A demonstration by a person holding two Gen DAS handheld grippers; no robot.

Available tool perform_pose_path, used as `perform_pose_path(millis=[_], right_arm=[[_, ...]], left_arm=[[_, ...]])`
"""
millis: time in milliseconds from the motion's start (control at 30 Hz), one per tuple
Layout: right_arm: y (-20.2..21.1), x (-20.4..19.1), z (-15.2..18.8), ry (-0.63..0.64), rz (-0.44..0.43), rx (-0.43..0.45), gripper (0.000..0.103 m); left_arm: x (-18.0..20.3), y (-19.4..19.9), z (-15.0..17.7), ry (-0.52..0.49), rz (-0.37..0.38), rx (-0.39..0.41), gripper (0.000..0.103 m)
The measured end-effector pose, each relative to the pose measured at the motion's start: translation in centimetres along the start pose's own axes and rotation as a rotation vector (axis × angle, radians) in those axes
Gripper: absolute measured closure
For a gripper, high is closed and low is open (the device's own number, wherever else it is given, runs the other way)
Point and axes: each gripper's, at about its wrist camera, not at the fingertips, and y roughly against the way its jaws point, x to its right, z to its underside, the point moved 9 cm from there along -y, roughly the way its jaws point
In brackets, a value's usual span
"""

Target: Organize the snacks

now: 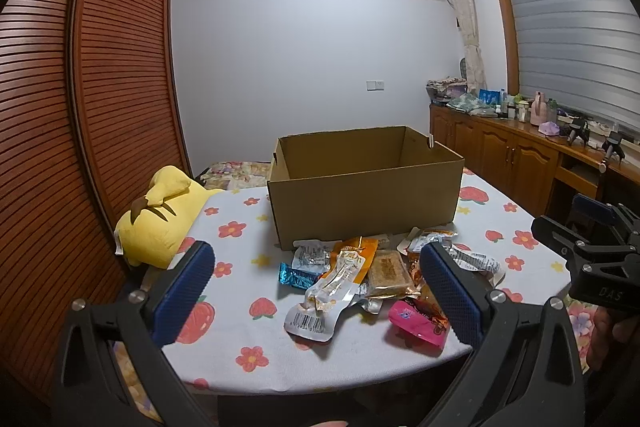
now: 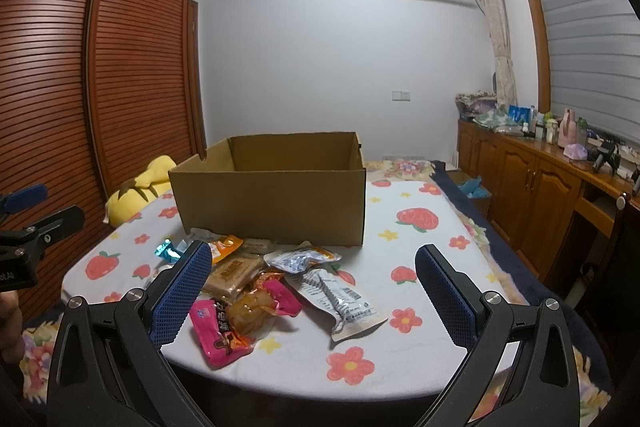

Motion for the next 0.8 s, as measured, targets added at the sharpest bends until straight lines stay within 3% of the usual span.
perform_pose_path(millis=[367, 633, 800], right_arm=[[-1.0, -0.1, 1.1, -0.005, -0.029, -0.042, 0.000], [-3.6, -0.4, 3.2, 0.027, -0.082, -0.127, 0.000], [-5.2, -1.7, 4.6, 0.034, -0.147, -0.196, 0.009]], left_arm=[[-0.2, -2.9, 2.6, 0.008, 0.044, -0.084, 0.000], [-0.8, -6.7, 5.1, -0.010, 0.082, -0.177, 0.000], [-1.0, -8.7, 6.1, -0.016, 0.104, -0.223, 0.001]])
